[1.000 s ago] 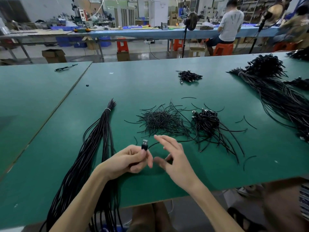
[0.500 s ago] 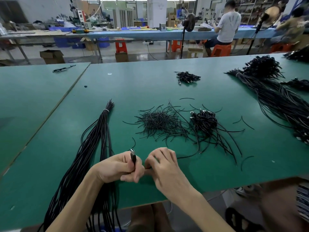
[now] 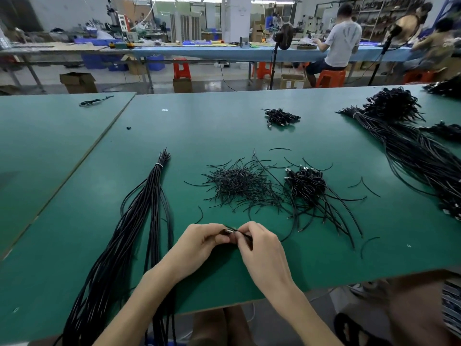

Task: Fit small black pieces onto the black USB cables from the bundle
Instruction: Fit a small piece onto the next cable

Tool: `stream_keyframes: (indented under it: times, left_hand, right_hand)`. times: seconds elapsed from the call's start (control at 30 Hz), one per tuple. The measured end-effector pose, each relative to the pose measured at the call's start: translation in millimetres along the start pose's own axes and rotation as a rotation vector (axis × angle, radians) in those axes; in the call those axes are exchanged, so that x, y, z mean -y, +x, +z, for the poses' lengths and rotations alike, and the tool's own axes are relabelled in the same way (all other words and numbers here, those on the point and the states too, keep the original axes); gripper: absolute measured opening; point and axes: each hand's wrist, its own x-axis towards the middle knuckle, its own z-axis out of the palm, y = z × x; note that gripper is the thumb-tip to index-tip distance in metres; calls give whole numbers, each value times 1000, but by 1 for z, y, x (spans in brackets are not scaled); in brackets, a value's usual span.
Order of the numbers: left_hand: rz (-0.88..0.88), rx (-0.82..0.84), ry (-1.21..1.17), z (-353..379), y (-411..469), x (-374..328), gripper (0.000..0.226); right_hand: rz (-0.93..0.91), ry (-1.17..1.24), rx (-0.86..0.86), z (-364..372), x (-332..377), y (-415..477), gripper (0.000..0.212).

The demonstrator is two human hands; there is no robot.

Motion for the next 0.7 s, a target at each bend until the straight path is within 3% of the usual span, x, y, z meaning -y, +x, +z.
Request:
stream_keyframes:
  times: [0.13, 0.37, 0.53, 0.7]
  left_hand:
    - [49, -80, 193, 2, 1, -1, 31]
    - [-13, -252, 149, 1, -1, -5, 46]
    - [-102, -238, -97, -2, 0, -3, 42]
    - [-108, -114, -839, -12, 4, -17, 45]
  right_hand:
    - [11, 184, -10, 1, -2, 2, 7]
    - [-78, 392, 153, -5, 2, -5, 12]
    - [-104, 501, 279, -7, 4, -3, 15]
    - [-66, 543, 341, -7, 2, 3, 20]
